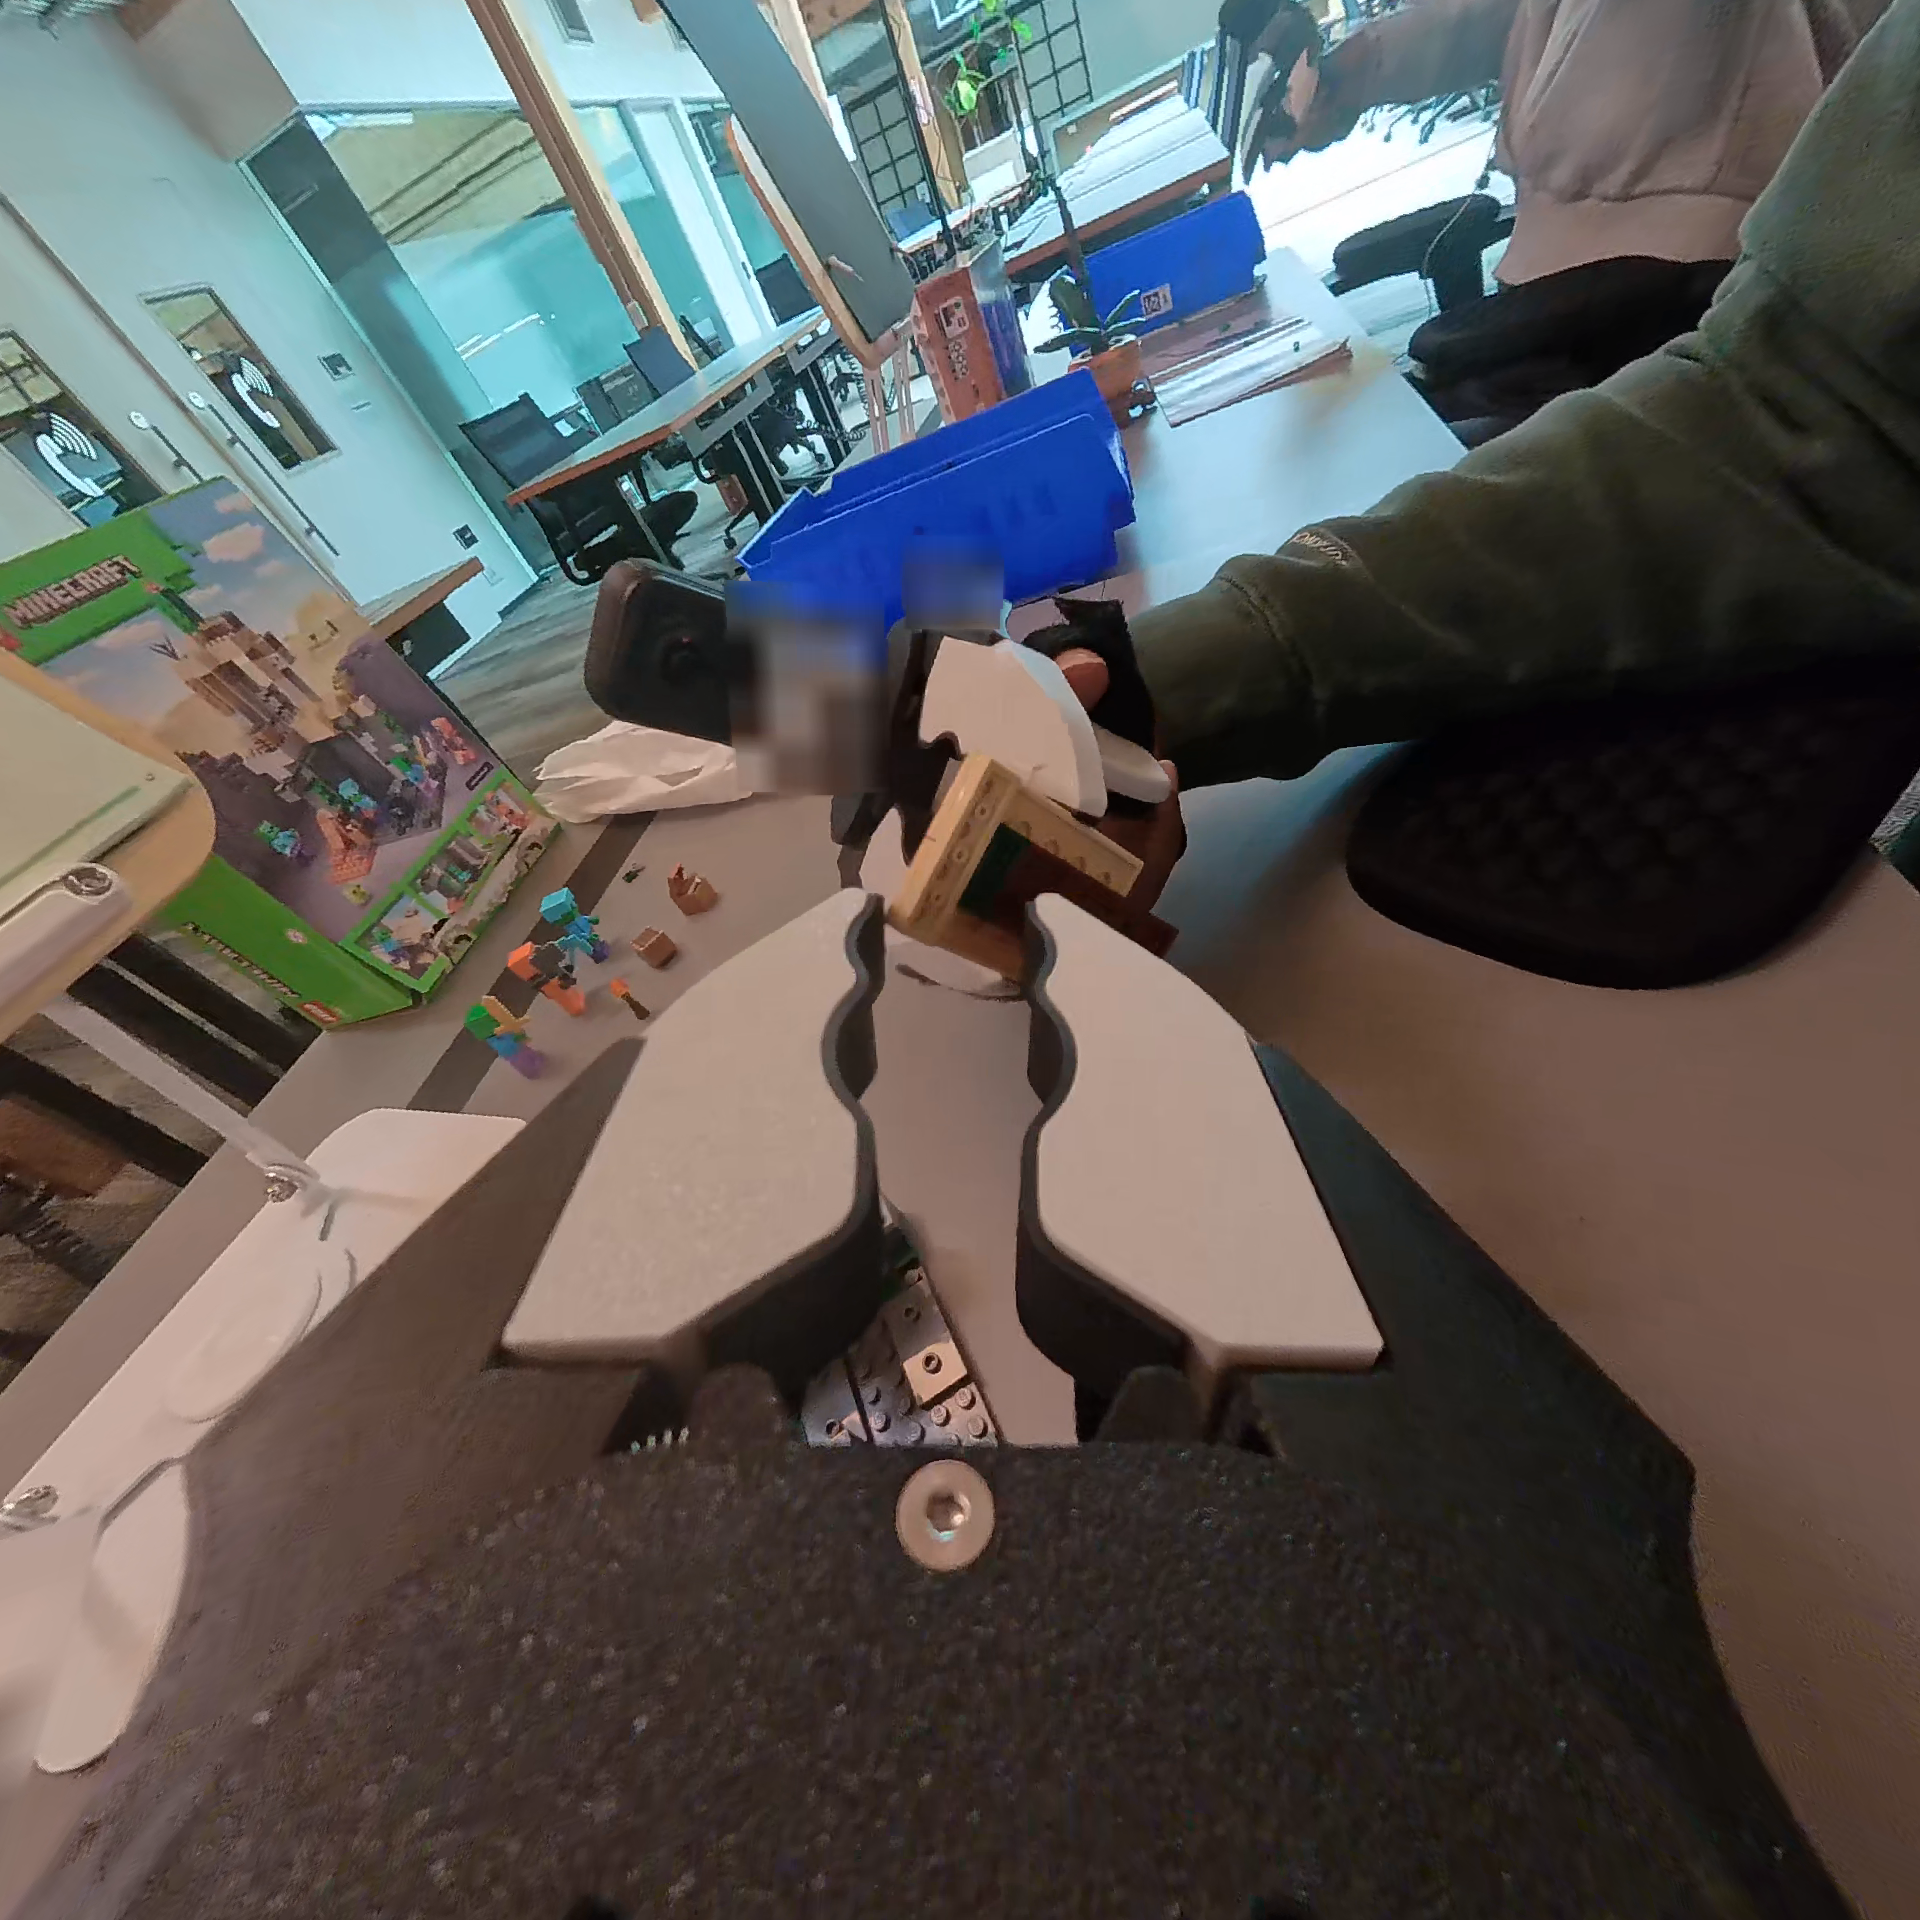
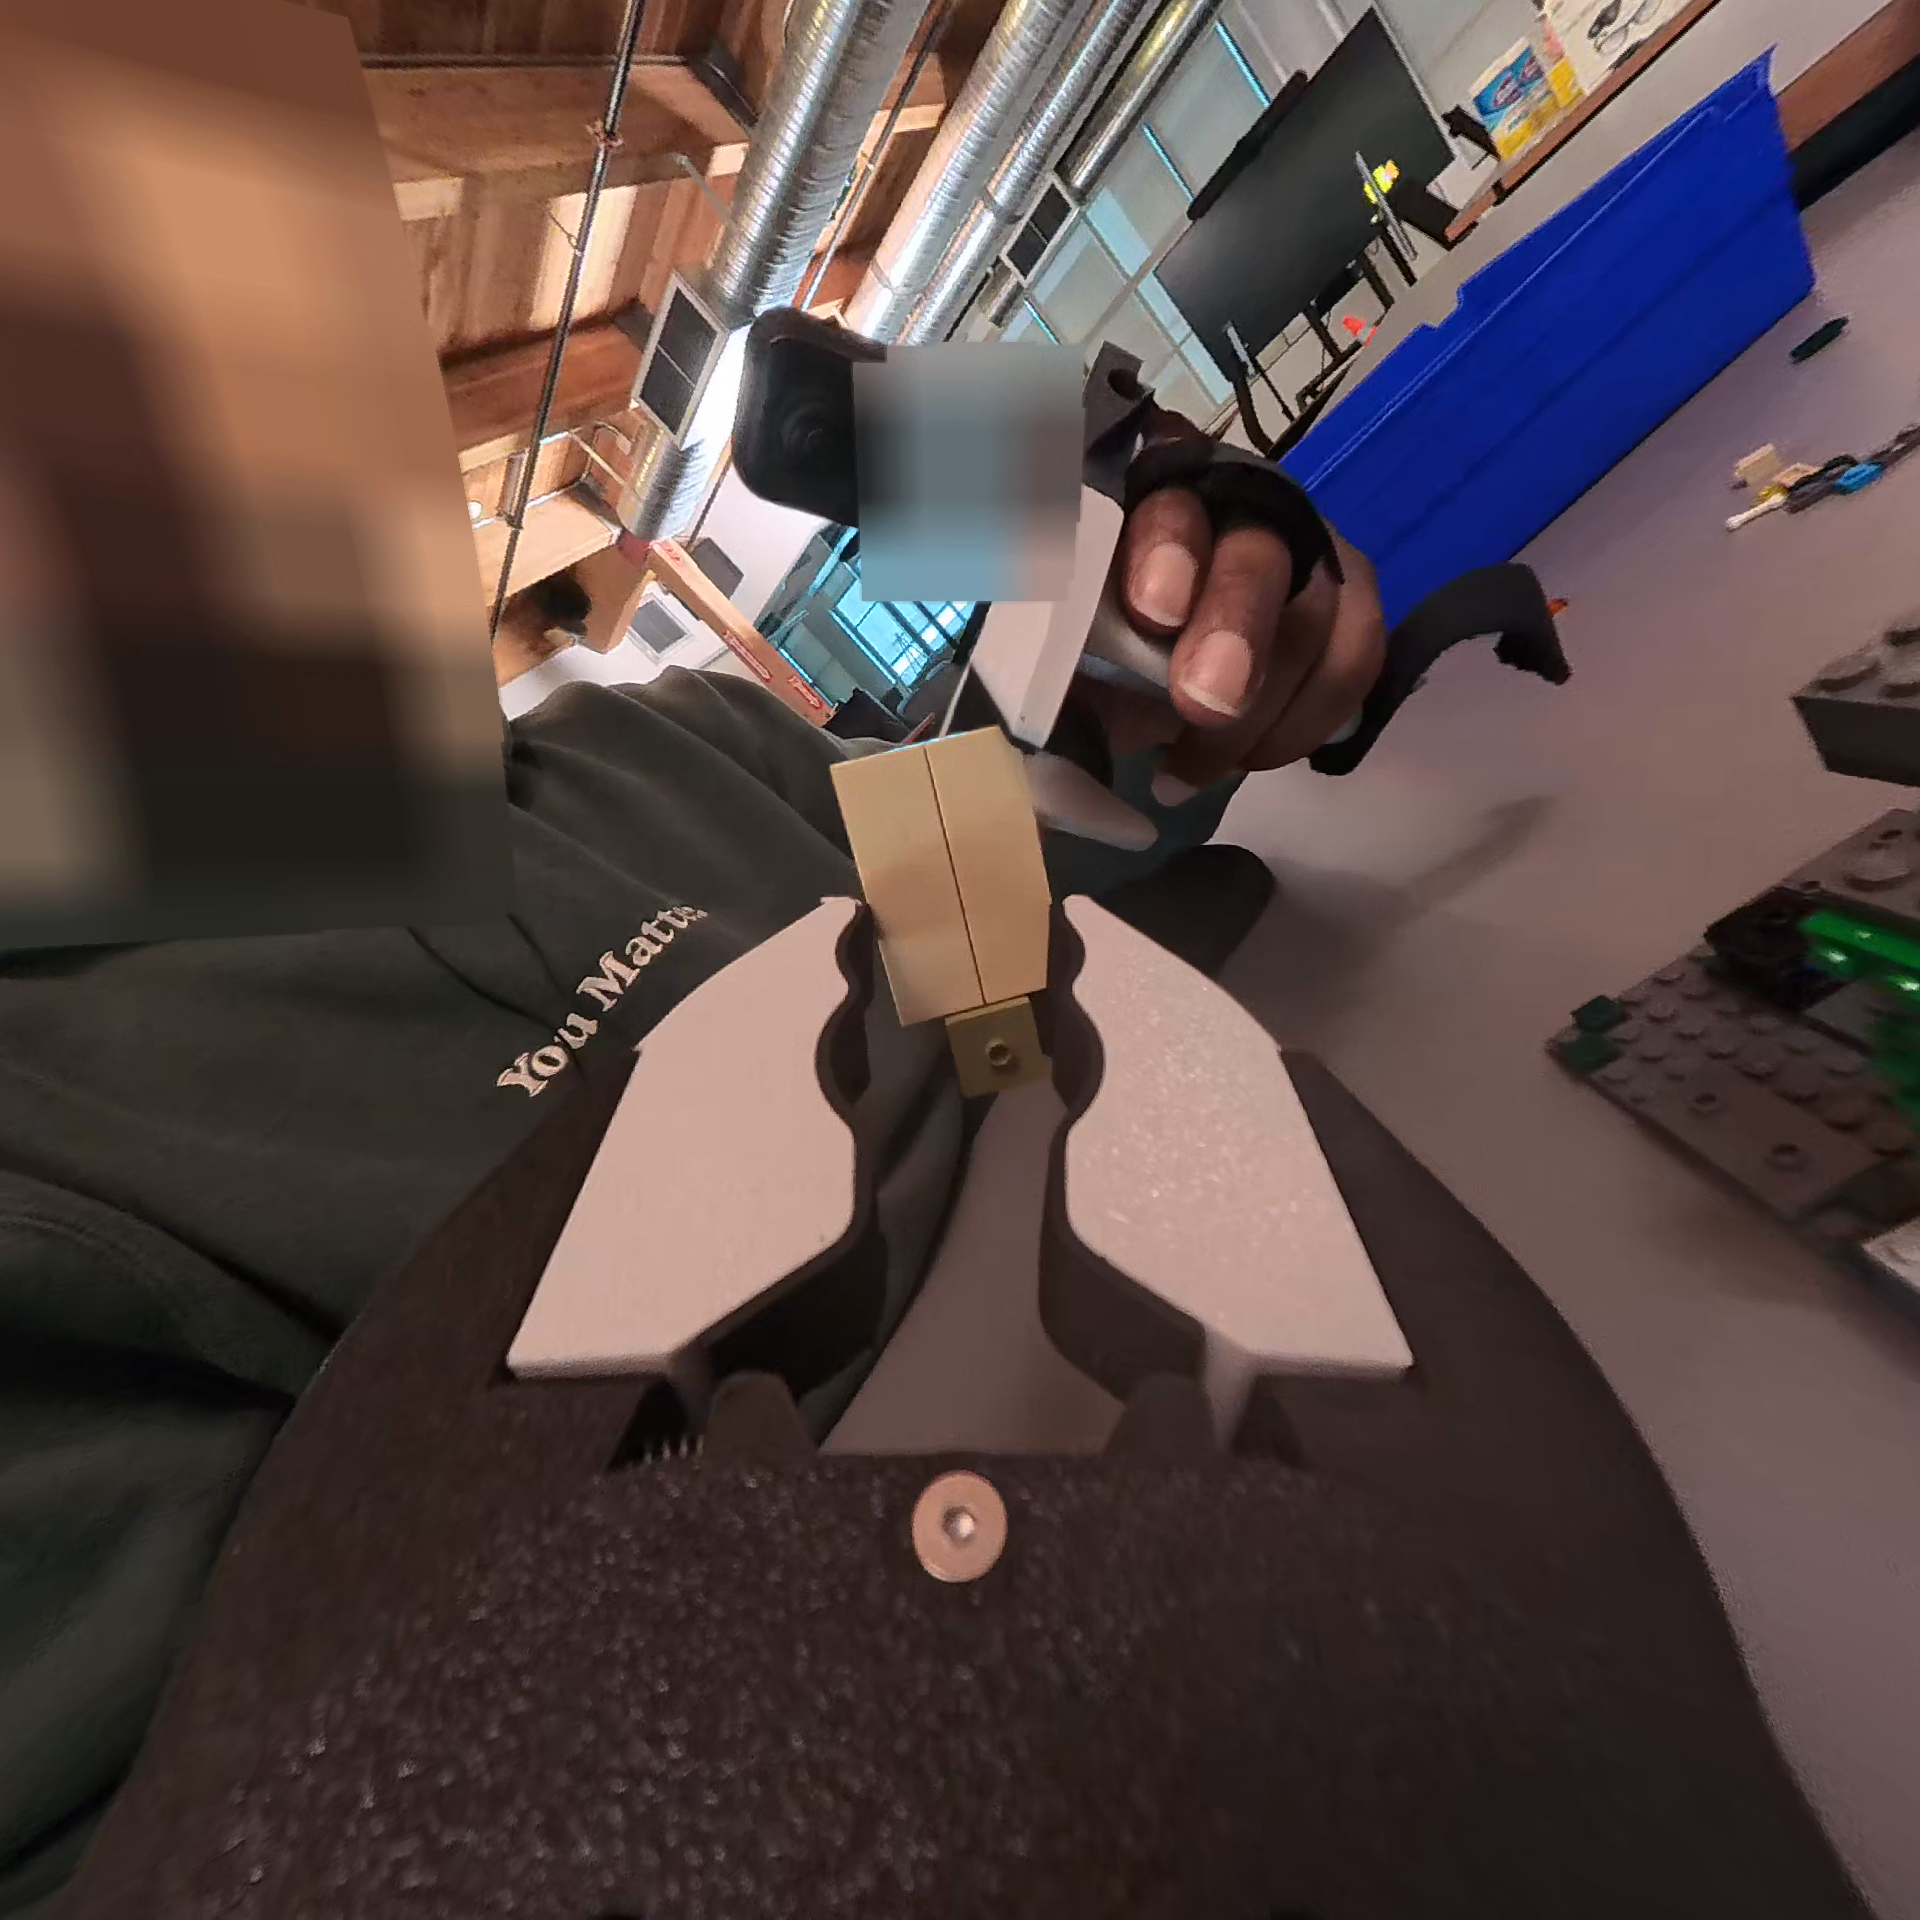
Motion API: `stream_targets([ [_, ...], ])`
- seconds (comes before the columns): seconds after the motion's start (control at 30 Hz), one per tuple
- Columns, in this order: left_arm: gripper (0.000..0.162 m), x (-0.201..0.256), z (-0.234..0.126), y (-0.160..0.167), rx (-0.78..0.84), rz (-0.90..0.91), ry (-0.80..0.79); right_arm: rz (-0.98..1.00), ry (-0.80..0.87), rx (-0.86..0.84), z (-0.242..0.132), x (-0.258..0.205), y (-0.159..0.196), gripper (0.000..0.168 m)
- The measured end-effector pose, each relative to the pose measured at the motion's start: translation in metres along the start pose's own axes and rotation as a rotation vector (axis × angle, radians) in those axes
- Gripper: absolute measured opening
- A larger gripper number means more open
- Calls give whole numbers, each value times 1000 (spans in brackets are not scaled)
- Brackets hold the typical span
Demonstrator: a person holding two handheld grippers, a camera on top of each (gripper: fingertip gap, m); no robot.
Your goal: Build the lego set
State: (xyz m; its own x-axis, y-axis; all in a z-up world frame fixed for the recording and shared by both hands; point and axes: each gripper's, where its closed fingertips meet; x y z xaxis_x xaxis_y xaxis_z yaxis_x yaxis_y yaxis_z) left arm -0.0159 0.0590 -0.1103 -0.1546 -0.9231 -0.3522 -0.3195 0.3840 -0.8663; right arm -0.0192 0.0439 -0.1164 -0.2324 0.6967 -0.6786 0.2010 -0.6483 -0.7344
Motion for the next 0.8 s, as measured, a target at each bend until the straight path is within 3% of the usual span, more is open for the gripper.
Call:
stream_targets([
  [0.07, 27, -1, -2, -1, 11, 0, 0, -8, -4, -10, 1, -1, 2, 31],
  [0.13, 29, 3, -3, -2, 23, -2, 29, -4, 12, -12, 1, 2, 3, 3],
  [0.27, 18, 21, -2, 1, -9, 45, 125, -23, 60, -98, 9, 8, 15, 7],
  [0.5, 0, 17, 4, 30, -125, 52, 117, -11, 133, -140, 11, 17, 21, 4],
  [0.8, 0, 6, 6, 51, -208, 10, 80, -160, 663, -389, -9, 57, 40, 19],
])
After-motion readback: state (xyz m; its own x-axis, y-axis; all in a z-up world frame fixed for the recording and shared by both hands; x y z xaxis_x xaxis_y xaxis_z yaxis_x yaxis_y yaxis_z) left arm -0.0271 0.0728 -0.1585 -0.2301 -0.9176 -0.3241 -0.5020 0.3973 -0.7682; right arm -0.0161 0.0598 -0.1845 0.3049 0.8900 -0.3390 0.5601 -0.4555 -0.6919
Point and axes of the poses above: each gripper's, where its closed fingertips meet, z out along the fingers, y out of its underside, x = y × z across the jaws, and after that the axes turned 12 degrees about -x, right-handed
